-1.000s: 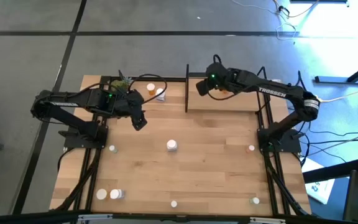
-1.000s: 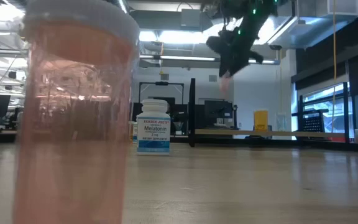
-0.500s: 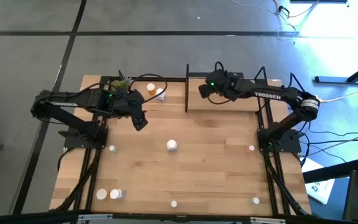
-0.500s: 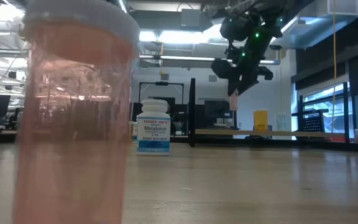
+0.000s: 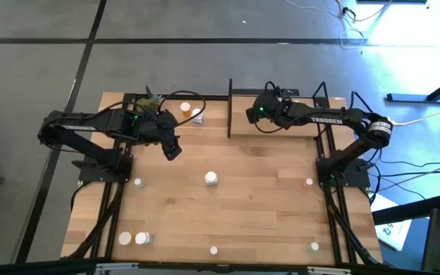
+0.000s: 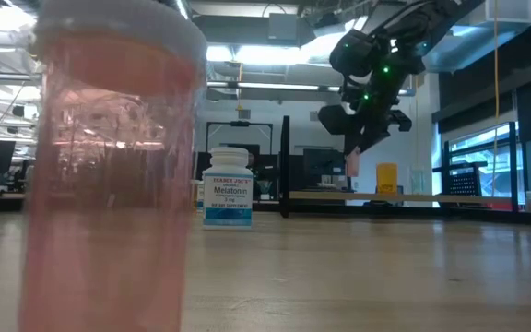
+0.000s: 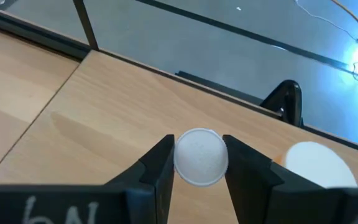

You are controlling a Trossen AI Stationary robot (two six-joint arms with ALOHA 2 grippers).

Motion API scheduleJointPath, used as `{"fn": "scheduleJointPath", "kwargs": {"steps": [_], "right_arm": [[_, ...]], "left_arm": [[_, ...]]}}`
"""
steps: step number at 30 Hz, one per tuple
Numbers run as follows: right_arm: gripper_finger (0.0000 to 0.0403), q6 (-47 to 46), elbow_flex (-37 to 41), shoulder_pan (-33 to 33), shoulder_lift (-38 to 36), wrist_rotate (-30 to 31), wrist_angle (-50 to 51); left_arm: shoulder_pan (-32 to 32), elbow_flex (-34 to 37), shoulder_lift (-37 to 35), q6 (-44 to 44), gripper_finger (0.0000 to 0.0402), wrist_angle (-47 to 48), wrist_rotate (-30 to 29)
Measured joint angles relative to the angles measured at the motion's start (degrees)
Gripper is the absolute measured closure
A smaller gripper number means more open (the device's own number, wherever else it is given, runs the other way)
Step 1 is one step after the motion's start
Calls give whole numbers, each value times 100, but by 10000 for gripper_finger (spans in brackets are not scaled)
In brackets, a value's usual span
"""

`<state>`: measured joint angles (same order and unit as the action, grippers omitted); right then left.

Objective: Pick and place medicine bottles onto shelf by color
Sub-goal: Put the top left pink pill bottle on the shelf

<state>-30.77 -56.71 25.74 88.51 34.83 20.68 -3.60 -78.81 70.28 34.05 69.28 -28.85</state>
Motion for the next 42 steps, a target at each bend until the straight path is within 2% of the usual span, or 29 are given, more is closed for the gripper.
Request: {"fn": "scheduleJointPath", "kwargs": {"steps": [25,42], "right_arm": [[278,298,90,0,501,7,-369],[278,385,90,4,505,27,-377]], "left_arm": [[0,0,0,-3,202,-13,1],[0,0,0,-16,202,-15,1]]}}
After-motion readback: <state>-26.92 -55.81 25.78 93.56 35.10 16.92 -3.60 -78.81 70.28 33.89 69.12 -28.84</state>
